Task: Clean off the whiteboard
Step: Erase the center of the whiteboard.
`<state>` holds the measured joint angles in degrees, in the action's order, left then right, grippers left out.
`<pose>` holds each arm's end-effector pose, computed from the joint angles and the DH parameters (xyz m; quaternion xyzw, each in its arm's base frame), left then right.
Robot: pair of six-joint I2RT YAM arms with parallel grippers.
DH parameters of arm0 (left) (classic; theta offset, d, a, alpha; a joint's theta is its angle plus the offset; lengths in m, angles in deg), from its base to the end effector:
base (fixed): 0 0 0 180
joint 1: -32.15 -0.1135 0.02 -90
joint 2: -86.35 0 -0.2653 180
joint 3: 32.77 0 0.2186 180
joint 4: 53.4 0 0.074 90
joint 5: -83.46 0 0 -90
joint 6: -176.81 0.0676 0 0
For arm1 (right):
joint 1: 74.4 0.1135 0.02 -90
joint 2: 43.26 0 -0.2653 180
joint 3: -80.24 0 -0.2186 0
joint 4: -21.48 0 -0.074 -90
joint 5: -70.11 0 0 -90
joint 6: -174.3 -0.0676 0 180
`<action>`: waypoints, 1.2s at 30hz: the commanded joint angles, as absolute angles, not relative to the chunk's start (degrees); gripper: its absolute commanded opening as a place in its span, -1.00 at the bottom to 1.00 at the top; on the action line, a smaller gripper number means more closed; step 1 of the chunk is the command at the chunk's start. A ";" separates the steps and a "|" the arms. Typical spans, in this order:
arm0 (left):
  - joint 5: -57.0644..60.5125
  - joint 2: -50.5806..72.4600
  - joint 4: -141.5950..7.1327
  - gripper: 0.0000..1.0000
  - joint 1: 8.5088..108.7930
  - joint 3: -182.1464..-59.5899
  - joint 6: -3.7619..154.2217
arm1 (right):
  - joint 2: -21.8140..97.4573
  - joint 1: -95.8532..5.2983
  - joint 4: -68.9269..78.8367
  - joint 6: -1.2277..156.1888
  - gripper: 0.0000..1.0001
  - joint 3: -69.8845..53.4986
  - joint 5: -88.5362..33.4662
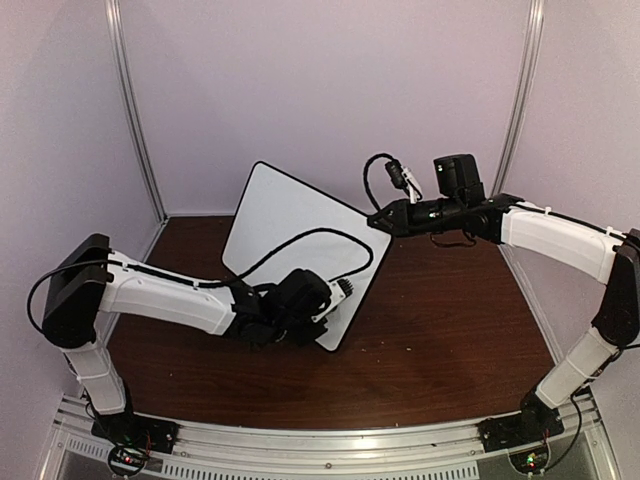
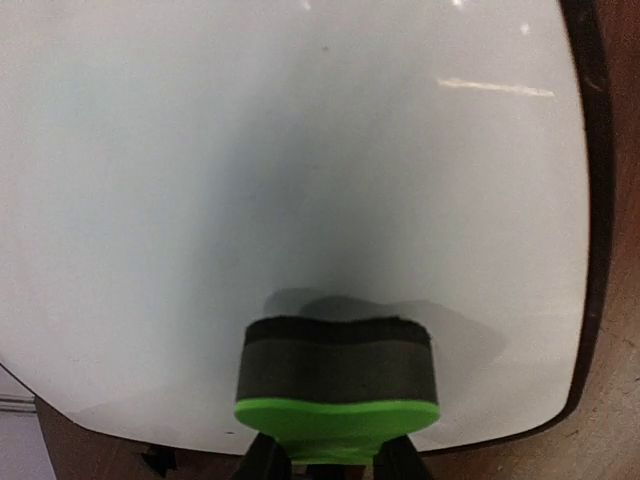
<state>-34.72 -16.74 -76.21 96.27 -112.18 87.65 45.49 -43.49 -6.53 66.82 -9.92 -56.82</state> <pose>0.1912 -0.3210 0.1872 0.4076 0.8084 0.0039 0.4247 0.2768 0.2131 0.3249 -0.2591 0.7835 0.4496 0.3419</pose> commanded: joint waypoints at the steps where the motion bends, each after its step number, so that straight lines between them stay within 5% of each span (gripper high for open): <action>1: -24.01 -19.84 -64.17 -1.00 97.71 -110.26 88.56 | 45.95 -40.21 -9.04 69.37 -1.00 -10.87 -64.59; 15: -40.34 -16.08 -66.85 -1.00 87.34 -110.57 81.47 | 45.42 -40.20 -9.31 69.44 -1.00 -10.90 -64.28; 36: -22.05 -10.28 -56.31 -1.00 89.92 -109.76 79.98 | 45.95 -40.19 -10.24 69.53 -1.00 -9.57 -64.10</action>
<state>-26.83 -11.21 -65.43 88.64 -106.28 80.63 45.49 -43.14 -5.98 67.15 -9.94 -56.89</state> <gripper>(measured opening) 0.262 0.042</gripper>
